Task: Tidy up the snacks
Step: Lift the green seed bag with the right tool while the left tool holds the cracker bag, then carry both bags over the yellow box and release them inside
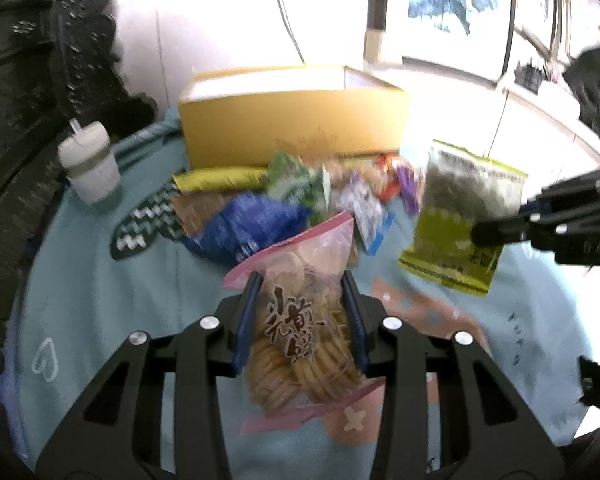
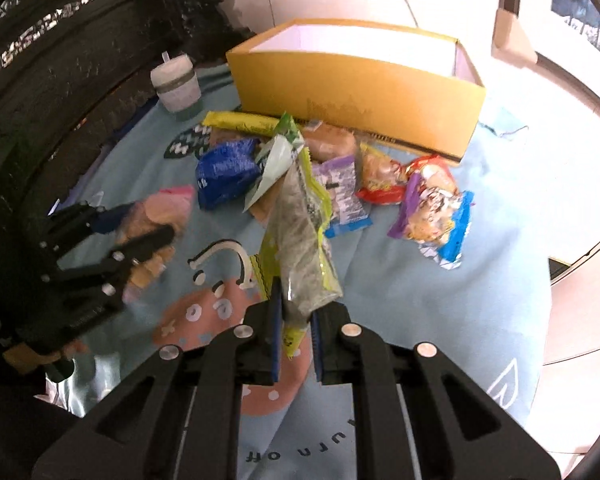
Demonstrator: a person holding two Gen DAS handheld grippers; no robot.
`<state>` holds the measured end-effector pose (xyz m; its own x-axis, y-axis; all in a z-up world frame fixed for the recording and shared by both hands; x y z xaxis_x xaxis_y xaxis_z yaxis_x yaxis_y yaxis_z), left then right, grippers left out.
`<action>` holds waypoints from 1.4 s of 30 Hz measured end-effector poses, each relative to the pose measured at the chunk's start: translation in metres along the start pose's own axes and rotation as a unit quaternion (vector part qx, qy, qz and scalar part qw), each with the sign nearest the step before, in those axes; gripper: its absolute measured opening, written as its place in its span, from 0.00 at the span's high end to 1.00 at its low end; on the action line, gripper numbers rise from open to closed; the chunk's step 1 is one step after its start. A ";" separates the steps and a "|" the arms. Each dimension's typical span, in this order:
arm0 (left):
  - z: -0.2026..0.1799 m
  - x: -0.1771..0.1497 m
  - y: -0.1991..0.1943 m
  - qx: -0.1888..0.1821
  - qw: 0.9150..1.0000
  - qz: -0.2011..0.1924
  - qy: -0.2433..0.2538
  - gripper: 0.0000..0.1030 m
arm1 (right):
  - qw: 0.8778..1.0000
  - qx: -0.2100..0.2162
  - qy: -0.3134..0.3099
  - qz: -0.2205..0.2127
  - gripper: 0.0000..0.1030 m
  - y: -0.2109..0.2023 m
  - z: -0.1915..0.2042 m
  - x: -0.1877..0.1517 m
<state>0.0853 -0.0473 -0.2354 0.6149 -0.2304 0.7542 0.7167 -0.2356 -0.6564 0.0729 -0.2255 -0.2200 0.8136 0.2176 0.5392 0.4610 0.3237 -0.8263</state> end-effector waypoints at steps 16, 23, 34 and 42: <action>0.016 0.094 -0.065 0.008 0.994 -0.107 -0.024 0.62 | 0.996 -0.020 -0.004 -0.092 0.88 -0.065 -0.017 0.054; 0.018 0.152 -0.051 0.018 0.991 -0.129 -0.036 0.62 | 0.991 -0.027 -0.017 -0.131 0.88 -0.087 -0.034 0.109; 0.026 0.296 0.014 0.045 0.986 -0.159 -0.022 0.59 | 0.983 -0.025 -0.009 -0.180 0.86 -0.087 -0.074 0.242; 0.046 0.295 0.073 0.056 0.994 -0.088 -0.040 0.12 | 0.989 -0.073 0.020 -0.125 0.19 -0.034 -0.121 0.252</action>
<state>0.3342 -0.0893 -0.0603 0.4980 -0.1181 0.8591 0.8446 -0.1586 -0.5114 0.3058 -0.2931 -0.0759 0.6798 0.1104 0.7250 0.6934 0.2253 -0.6845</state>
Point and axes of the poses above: each gripper's, at about its wrist camera, not at the fingertips, and y roughly the way its jaws point, z to its left, x to its top, the point moved 6 cm from there along y, roughly the way its jaws point, and after that the axes turned 4 degrees about x, right-handed, at the moved point
